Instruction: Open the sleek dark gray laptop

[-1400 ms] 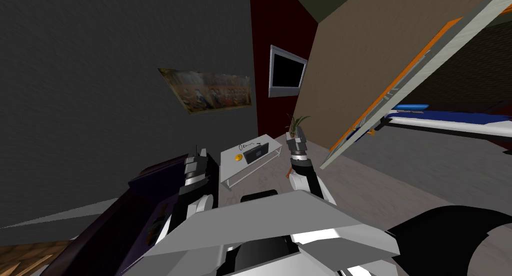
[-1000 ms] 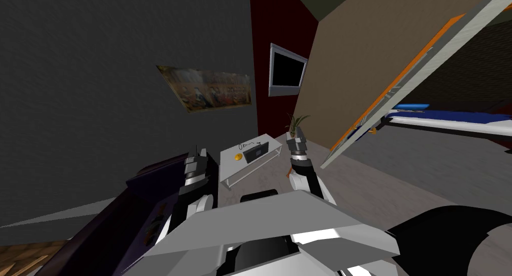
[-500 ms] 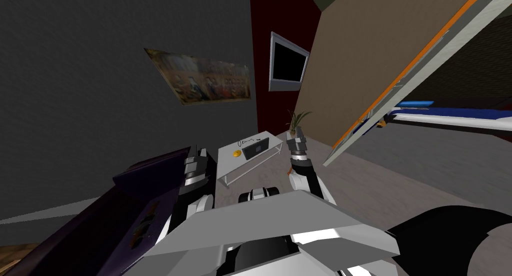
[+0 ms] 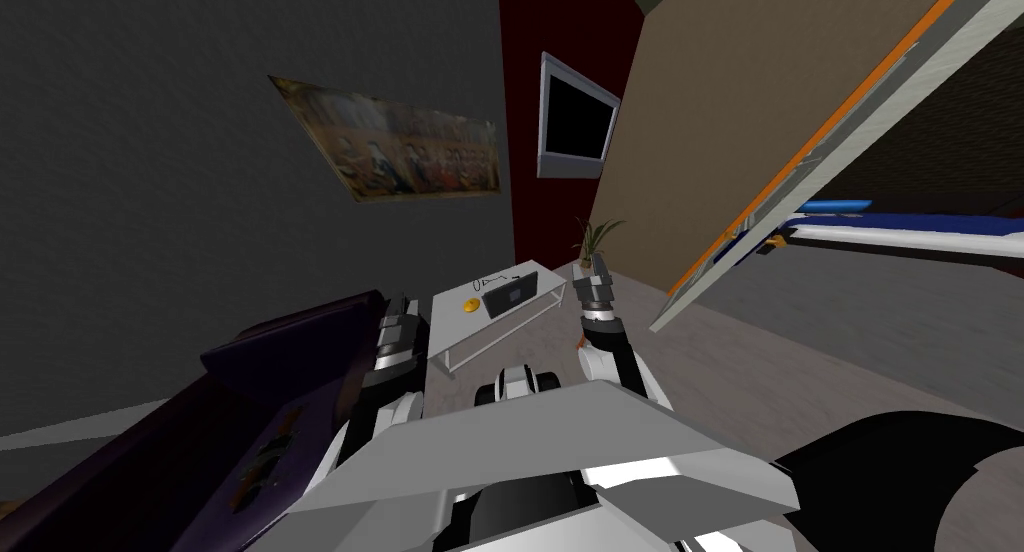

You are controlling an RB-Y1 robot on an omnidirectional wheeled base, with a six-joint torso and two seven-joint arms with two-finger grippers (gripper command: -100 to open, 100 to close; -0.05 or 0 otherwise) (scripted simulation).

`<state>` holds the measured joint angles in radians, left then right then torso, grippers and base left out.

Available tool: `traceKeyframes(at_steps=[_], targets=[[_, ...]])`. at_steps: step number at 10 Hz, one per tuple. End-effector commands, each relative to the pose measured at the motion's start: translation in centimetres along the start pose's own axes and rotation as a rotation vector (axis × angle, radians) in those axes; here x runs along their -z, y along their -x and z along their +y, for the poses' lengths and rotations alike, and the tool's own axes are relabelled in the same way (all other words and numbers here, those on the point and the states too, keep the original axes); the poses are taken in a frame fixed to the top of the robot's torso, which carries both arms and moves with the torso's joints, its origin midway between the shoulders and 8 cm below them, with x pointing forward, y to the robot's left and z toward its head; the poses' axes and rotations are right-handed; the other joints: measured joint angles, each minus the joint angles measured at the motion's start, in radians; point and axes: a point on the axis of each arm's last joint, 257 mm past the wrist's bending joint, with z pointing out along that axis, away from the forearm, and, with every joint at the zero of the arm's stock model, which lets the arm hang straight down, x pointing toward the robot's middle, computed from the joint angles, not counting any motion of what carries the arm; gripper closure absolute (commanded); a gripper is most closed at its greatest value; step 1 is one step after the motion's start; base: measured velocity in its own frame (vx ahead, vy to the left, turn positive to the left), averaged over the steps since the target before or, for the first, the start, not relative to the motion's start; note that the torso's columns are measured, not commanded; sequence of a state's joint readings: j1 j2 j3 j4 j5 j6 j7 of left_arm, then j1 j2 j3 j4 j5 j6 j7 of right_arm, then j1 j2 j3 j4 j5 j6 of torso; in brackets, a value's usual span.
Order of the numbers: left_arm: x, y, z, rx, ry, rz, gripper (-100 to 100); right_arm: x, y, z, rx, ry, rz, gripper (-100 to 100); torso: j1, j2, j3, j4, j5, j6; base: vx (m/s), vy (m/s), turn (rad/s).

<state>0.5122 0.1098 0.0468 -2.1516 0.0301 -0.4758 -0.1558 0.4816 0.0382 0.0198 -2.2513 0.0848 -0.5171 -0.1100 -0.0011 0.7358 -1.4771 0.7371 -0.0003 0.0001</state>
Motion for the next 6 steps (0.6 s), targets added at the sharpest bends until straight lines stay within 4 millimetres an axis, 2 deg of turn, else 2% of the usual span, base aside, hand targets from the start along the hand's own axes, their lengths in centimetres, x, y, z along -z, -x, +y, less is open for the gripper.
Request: traceKeyframes(at_steps=[1, 6], targets=[[0.6, -0.7, 2.2, -0.038, 0.033, 0.031, -100, 0.0, 0.0, 0.0, 0.000, 0.000, 0.000, 0, 0.001, 0.001, 0.000, 0.000, 0.000, 0.000, 0.087, -0.037, -0.002], [2.2, -1.6, 7.1, -0.097, 0.111, 0.064, -100, 0.0, 0.0, 0.0, 0.000, 0.000, 0.000, 0, 0.001, 0.003, 0.002, 0.001, 0.000, 0.000, 0.080, -0.041, -0.002]])
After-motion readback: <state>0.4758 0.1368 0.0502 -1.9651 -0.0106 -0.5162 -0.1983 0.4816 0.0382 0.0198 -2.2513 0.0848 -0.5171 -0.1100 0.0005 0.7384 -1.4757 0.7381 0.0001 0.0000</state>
